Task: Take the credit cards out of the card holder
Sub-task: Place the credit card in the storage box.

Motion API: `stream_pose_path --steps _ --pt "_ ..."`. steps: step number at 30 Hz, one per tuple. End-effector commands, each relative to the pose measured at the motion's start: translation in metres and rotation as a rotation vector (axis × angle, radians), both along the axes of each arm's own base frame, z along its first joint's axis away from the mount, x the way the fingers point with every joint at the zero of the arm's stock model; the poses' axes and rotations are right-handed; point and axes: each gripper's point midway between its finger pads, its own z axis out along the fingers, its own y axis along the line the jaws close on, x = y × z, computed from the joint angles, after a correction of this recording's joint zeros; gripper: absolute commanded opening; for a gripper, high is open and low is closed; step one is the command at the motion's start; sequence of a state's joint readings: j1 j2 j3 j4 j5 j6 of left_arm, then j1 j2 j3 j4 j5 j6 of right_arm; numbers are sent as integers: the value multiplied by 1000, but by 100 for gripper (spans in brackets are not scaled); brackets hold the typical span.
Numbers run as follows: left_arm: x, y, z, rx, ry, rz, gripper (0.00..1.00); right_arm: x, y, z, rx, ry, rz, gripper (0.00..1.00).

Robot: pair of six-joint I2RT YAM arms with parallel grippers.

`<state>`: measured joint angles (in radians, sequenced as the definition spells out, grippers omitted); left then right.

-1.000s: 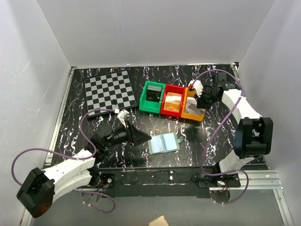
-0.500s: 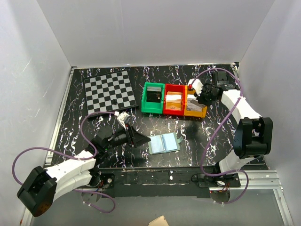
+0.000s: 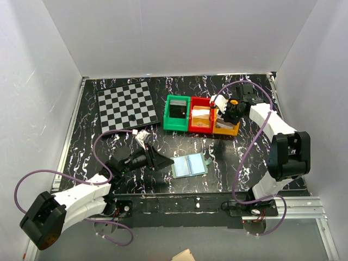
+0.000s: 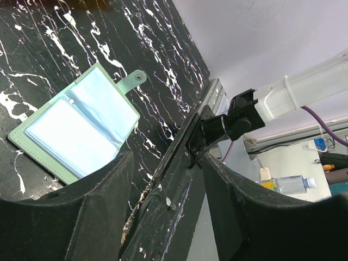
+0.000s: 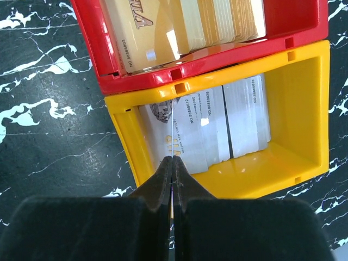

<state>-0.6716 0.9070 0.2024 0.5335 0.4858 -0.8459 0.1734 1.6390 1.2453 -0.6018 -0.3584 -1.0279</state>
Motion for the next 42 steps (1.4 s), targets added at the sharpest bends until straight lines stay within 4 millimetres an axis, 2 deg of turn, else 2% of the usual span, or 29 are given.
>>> stream_pose_path --steps 1,9,15,22,34,42 --pt "-1 1 -1 -5 -16 5 53 3 -2 4 -42 -25 38 1" --pt "-3 0 -2 -9 -11 -7 53 -5 -14 -3 -123 7 79 1" --pt "-3 0 -4 -10 -7 -5 53 -4 -15 -6 -140 -6 106 1" --pt "-4 0 -7 -5 -1 -8 53 0 -4 -9 -133 -13 165 1" --pt "-5 1 -11 -2 0 -7 52 -9 23 -16 -106 17 242 1" --pt "-6 4 -12 1 -6 3 52 -6 19 -19 -115 43 229 1"
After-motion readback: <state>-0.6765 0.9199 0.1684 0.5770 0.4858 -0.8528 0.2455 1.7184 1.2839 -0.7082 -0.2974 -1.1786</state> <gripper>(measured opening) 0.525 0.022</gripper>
